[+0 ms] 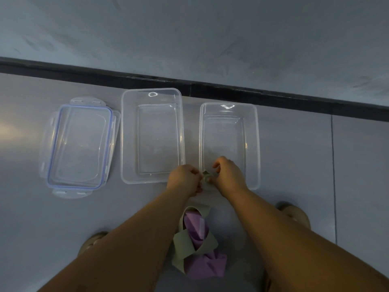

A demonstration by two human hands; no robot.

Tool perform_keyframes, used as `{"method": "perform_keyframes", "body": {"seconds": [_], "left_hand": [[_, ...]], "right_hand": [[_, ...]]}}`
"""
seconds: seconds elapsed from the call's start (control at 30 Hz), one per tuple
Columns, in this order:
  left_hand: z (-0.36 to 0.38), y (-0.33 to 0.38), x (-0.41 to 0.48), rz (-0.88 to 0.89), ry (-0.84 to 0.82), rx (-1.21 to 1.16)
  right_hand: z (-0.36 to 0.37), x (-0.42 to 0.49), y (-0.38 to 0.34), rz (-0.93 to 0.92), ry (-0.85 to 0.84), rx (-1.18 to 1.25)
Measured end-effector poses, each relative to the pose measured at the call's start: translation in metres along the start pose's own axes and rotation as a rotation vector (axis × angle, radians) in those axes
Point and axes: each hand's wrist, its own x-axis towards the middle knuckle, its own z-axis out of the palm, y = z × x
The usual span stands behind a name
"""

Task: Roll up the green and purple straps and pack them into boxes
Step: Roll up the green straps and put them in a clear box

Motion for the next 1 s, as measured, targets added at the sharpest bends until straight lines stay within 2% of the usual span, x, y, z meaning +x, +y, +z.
{"method": "perform_keyframes", "body": {"seconds": [0.33, 0.57, 1.0], "left_hand": [[-0.010, -0.005, -0.008, -0.005, -0.049, 0.004], [-0.028, -0.013, -0.010, -0.035, -0.105, 0.082], [-0.029, -0.015, -0.007, -0.012, -0.104, 0.137]], "right_hand": [[-0.005, -0.008, -0.008, -0.059, 0.067, -0.144], [-0.005, -0.009, -0.003, -0.030, 0.041, -0.092], [-0.002, -0.008, -0.001, -0.059, 0.034, -0.043]]}}
